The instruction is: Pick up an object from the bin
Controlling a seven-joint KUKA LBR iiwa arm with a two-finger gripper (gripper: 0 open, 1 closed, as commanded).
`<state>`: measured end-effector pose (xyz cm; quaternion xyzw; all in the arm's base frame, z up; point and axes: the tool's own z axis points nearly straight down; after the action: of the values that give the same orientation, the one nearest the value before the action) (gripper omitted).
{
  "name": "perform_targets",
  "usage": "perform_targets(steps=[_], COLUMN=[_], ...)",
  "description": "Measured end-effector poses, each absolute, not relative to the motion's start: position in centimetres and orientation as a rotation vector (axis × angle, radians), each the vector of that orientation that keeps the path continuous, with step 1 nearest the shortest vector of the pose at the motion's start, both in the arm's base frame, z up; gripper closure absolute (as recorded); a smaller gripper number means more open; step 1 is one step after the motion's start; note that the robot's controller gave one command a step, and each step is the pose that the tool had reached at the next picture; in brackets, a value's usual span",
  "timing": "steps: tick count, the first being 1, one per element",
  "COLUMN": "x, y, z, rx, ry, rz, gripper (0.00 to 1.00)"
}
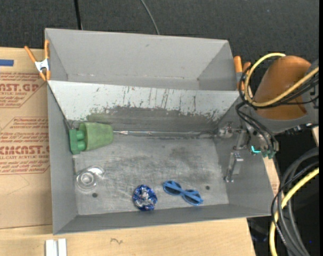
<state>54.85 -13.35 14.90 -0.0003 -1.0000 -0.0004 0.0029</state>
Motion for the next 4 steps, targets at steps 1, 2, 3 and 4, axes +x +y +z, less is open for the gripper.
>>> perform_targets(steps=[1,2,3,4], x=[50.7,48.1,48.1,48.4], y=[-5.4,-3.5,-4.2,-4.1], z=[6.8,10.1,10.3,7.3], rx=[-0.037,-0.110,-0.141,-0.202], ry=[-3.146,-3.144,-3.140,-3.153], rz=[-0.004,-0.002,-0.001,-0.001], gripper=[0.00,0.00,0.00,0.00])
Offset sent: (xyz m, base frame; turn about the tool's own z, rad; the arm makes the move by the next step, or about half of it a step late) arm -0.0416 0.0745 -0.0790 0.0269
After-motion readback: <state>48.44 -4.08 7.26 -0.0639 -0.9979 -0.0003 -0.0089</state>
